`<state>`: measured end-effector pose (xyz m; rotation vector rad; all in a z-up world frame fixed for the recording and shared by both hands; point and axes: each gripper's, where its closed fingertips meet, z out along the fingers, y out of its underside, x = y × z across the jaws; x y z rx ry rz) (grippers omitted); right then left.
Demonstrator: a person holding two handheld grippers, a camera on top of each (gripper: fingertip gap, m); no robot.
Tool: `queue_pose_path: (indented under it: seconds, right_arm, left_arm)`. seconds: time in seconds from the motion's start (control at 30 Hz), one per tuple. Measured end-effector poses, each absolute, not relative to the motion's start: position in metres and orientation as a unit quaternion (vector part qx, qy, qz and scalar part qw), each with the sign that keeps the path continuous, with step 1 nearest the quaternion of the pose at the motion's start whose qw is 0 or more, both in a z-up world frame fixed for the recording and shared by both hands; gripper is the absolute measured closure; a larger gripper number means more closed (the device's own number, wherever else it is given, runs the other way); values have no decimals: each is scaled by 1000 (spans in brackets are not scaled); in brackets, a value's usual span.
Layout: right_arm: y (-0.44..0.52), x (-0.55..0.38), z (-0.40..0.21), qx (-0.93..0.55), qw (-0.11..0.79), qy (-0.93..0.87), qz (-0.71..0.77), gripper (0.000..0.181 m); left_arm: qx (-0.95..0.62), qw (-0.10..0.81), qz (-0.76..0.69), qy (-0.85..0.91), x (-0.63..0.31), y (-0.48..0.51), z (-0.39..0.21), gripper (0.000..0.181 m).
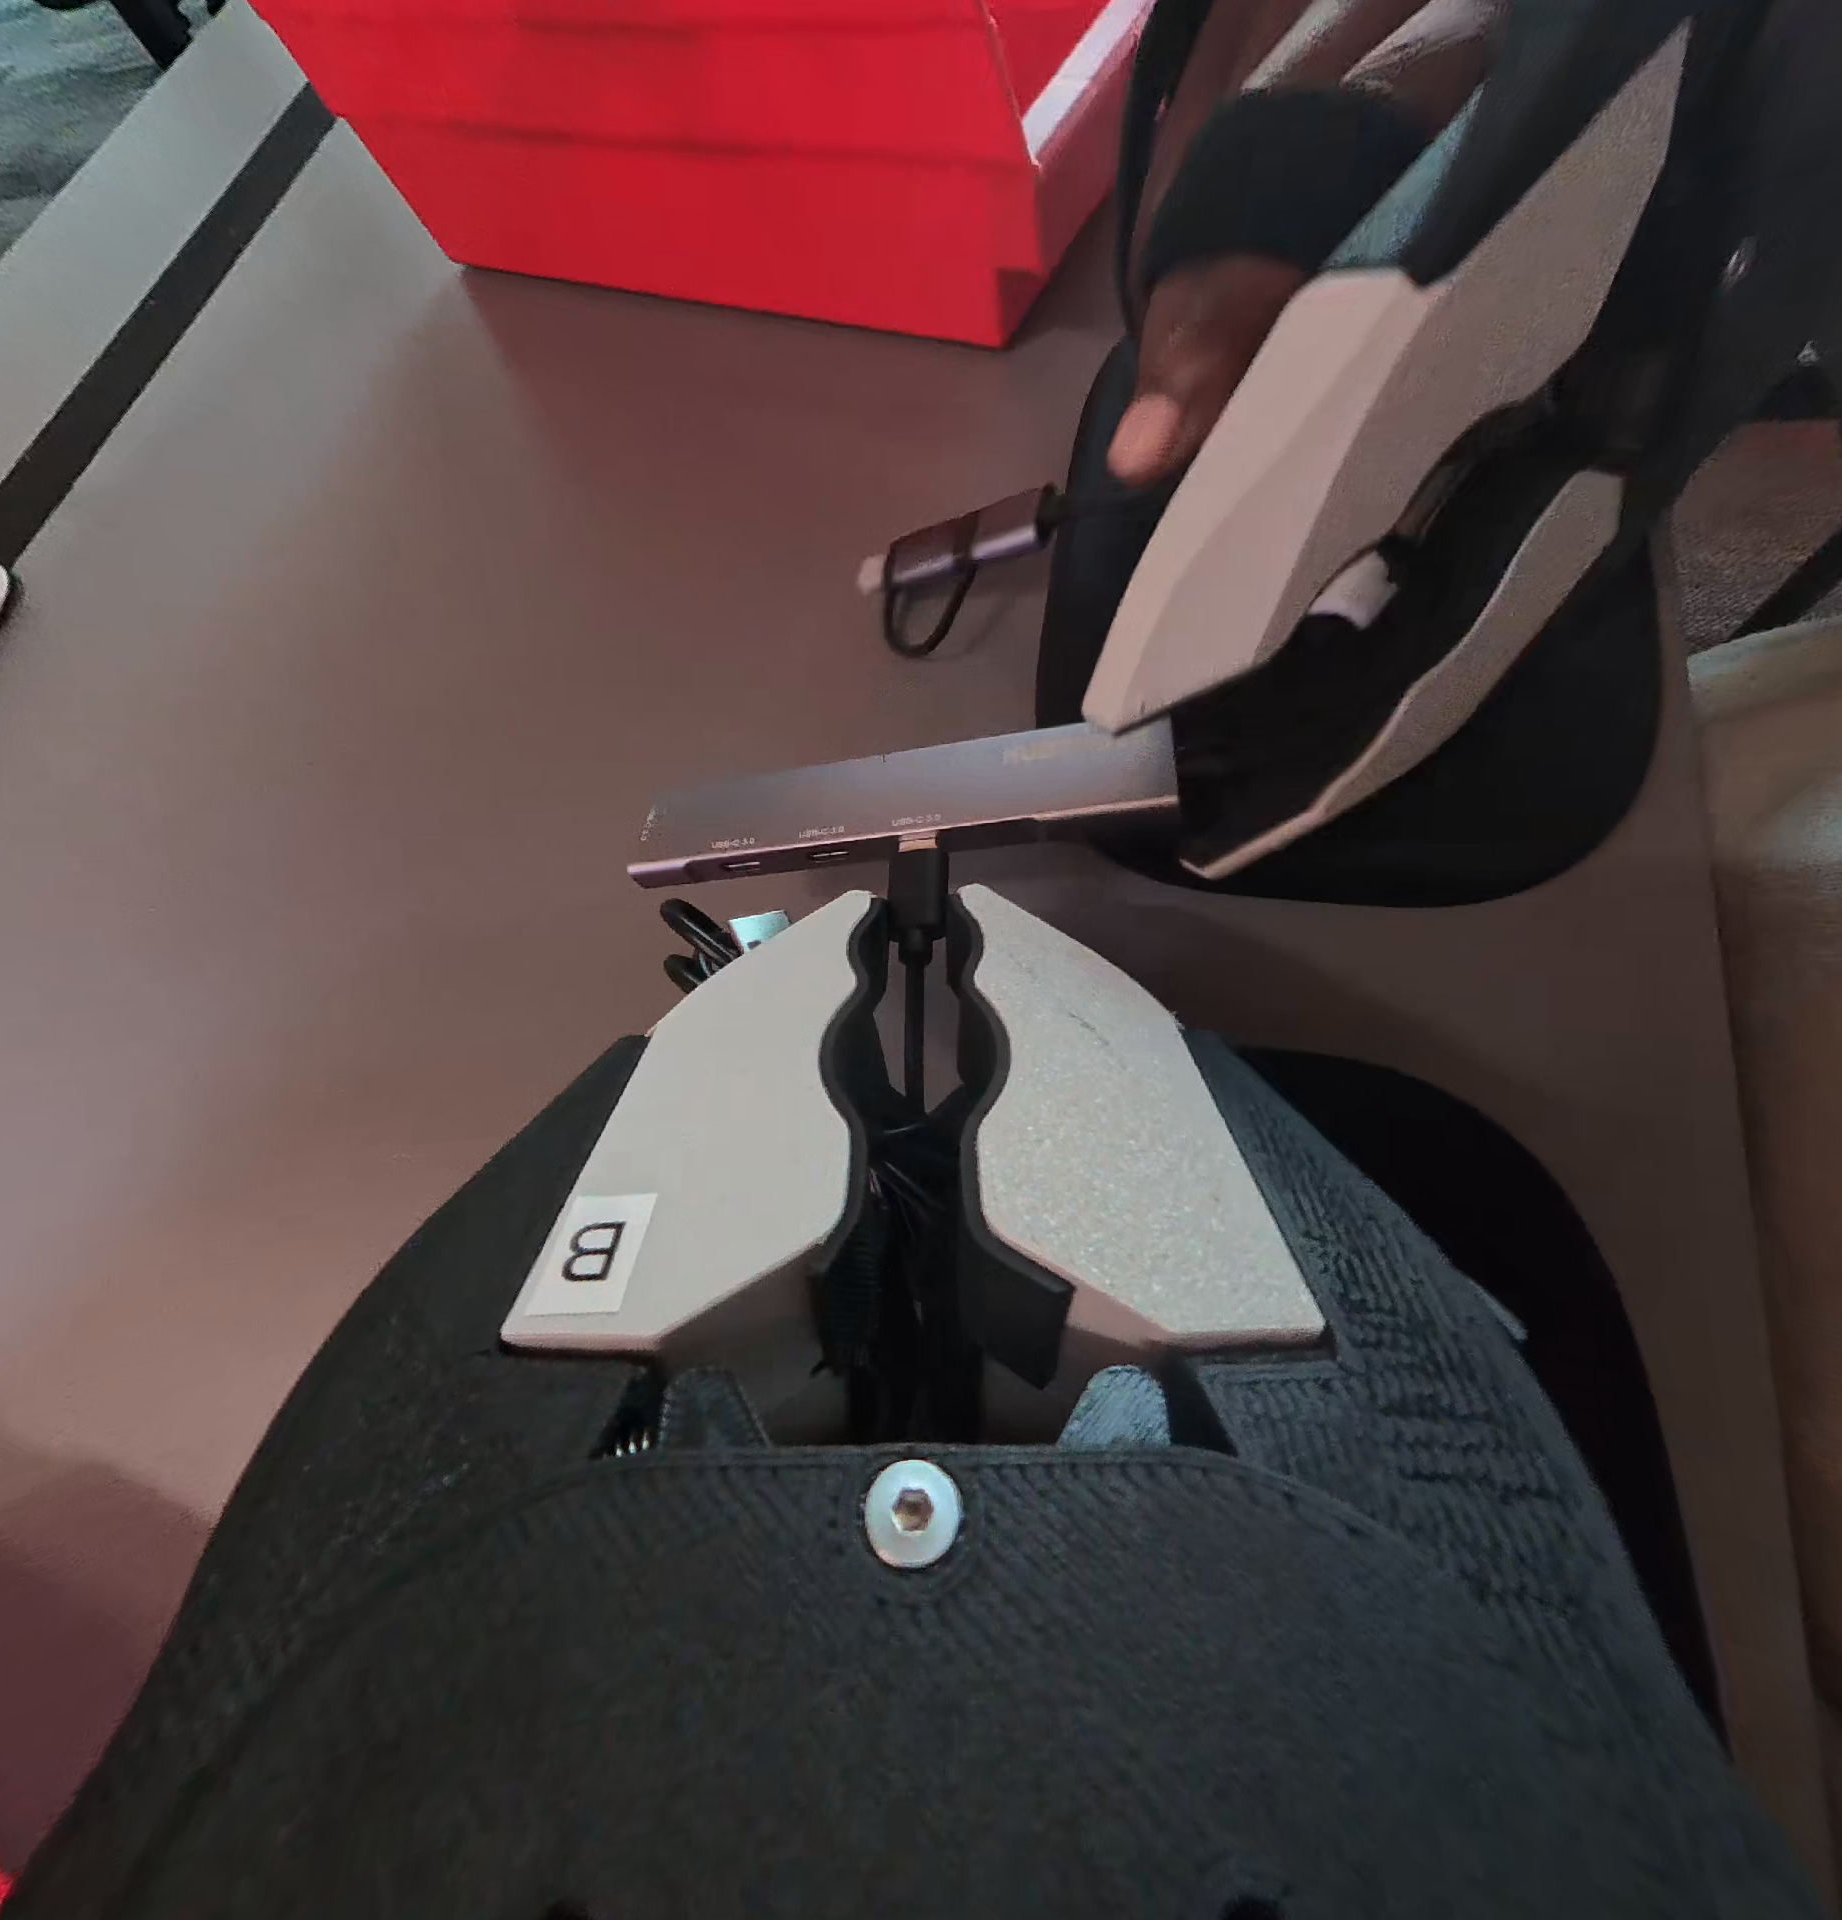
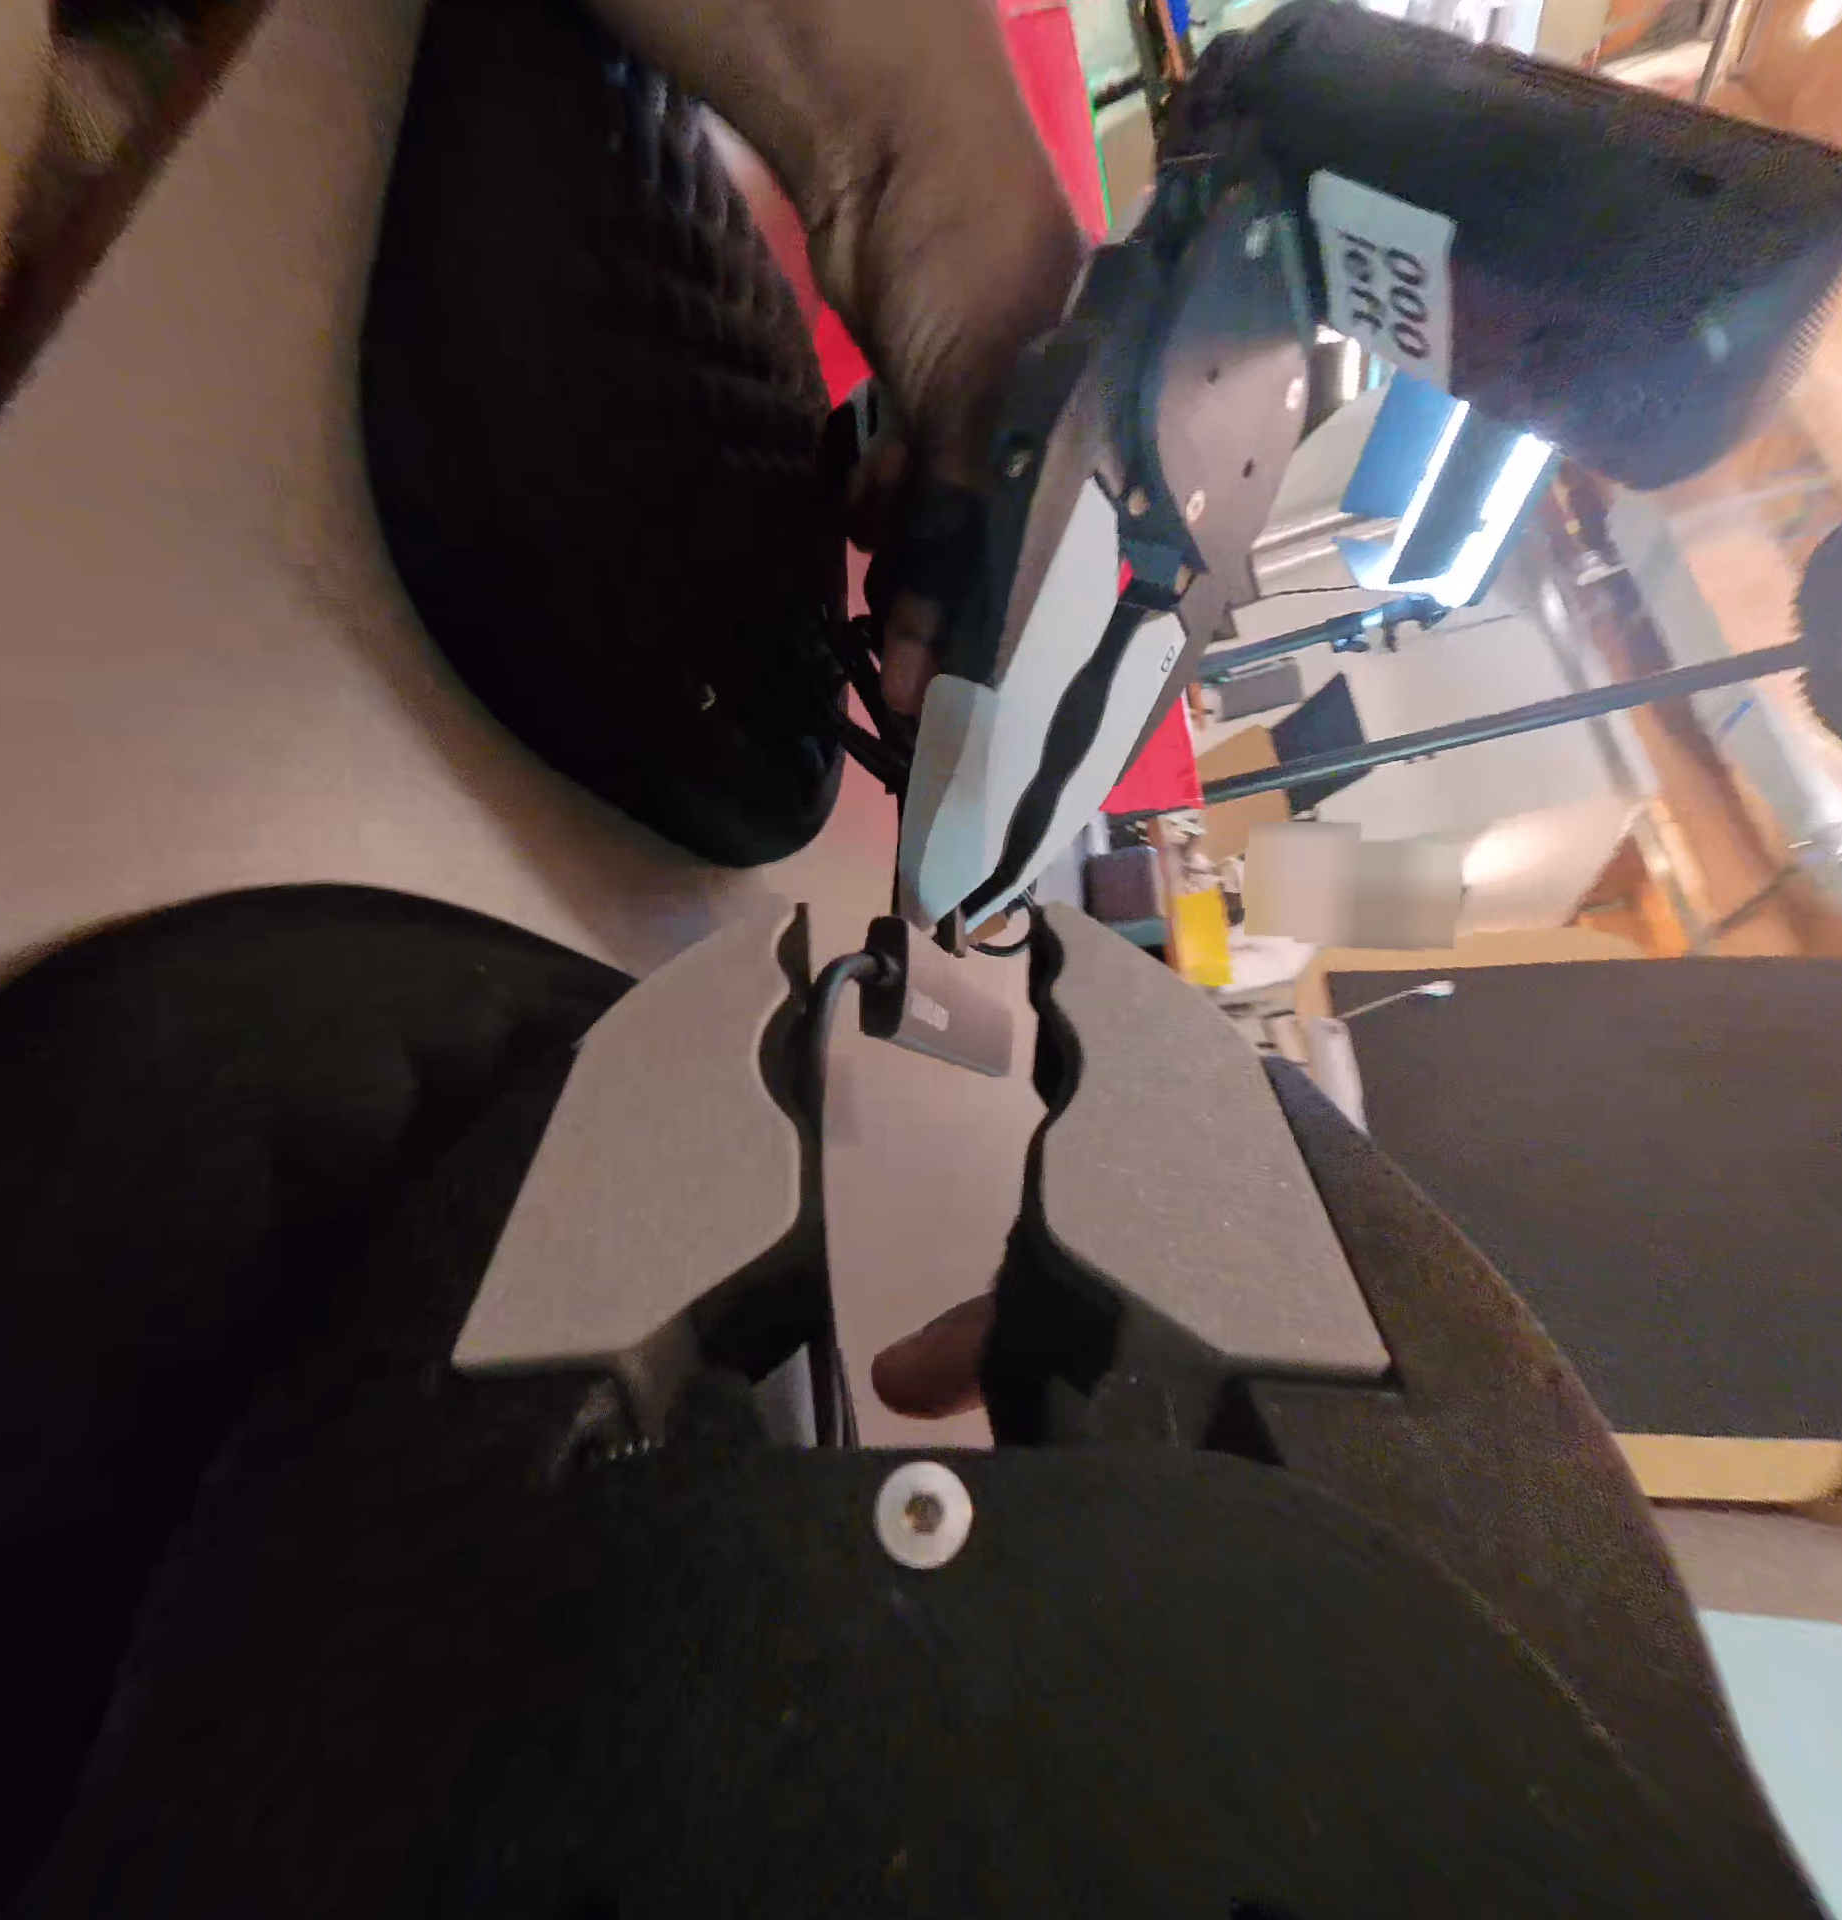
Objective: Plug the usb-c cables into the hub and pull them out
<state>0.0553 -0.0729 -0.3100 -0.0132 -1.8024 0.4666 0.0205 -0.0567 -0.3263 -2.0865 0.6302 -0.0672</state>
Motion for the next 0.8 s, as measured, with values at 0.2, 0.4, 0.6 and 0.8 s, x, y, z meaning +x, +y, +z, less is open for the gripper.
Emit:
queue_pose_path:
  seconds: [0.2,0.4,0.6,0.8]
  right_arm:
    - [-71,65,-292,-161,452,-779,404,106]
    - [-37,47,-288,-526,79,-621,575,118]
    - [-45,37,-318,-604,-106,-561,556,145]
    - [-50,34,-295,-575,-96,-537,610,173]
  left_arm:
    - [-851,456,-8,258,20,-56,-329,172]
    - [-843,461,35,276,22,-56,-329,172]
    - [-824,483,63,291,25,-57,-324,172]
    - [-776,536,117,310,26,-60,-301,172]
